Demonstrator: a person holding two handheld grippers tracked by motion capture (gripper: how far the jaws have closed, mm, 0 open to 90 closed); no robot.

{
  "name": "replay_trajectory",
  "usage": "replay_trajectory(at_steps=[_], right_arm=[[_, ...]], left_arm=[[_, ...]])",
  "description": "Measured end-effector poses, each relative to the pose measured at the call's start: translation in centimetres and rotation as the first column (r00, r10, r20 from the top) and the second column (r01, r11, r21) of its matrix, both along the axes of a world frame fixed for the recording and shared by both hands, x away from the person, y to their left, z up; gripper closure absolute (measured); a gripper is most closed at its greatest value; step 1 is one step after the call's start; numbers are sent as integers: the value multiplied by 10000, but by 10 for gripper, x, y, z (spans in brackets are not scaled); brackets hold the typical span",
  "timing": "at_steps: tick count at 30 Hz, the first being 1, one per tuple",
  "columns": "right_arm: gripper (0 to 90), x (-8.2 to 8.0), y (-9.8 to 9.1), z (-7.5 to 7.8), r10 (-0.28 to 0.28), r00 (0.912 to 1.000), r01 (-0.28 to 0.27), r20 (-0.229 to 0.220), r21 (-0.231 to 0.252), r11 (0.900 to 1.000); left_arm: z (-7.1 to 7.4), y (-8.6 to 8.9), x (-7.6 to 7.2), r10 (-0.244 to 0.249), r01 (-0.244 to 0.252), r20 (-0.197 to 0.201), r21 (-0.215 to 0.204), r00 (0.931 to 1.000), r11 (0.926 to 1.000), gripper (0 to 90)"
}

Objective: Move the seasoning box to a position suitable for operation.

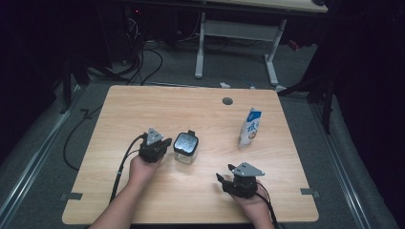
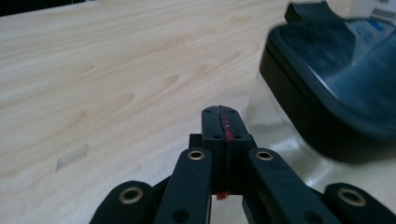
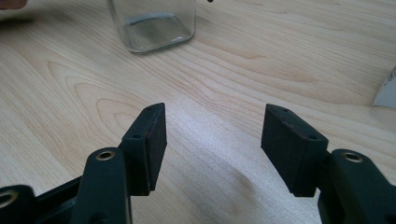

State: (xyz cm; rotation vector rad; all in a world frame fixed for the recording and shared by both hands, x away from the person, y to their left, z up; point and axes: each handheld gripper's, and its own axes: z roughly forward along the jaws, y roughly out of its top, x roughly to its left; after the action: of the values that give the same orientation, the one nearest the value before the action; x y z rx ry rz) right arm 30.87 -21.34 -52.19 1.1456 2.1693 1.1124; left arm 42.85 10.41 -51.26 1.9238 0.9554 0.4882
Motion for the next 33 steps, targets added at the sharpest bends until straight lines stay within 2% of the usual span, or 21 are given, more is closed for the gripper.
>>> replay_trajectory(at_steps=[6,12,15,17,28,30,33], right_arm=[[405,0,0,-1,7,10000,-7,-28,-74,10000],[406,0,0,-2,-2,10000,1,-61,-82,10000],[406,0,1,-3,0,9999,-1,-107,-143,9999],[406,0,2,-3,16,9999,-18,-119,-159,9999],[406,0,3,-3,2,9999,-5,-150,-211,9998],[406,0,3,-4,16,9999,-20,-166,-210,9998],[406,0,3,-4,-8,9998,4,-178,-196,9998]], left_arm=[[0,-11,16,-357,357,7,-54,9994,9993,900],[-3,-16,20,-585,585,31,-429,9983,9974,900],[-4,-17,19,-717,717,17,-479,9974,9963,900],[-3,-19,16,-804,807,91,-365,9967,9961,900],[-2,-32,-9,-1389,1409,346,-632,9897,9880,900],[-2,-34,-13,-1514,1536,351,-725,9878,9855,900],[-3,-40,-23,-1850,1873,405,-614,9819,9804,900]])
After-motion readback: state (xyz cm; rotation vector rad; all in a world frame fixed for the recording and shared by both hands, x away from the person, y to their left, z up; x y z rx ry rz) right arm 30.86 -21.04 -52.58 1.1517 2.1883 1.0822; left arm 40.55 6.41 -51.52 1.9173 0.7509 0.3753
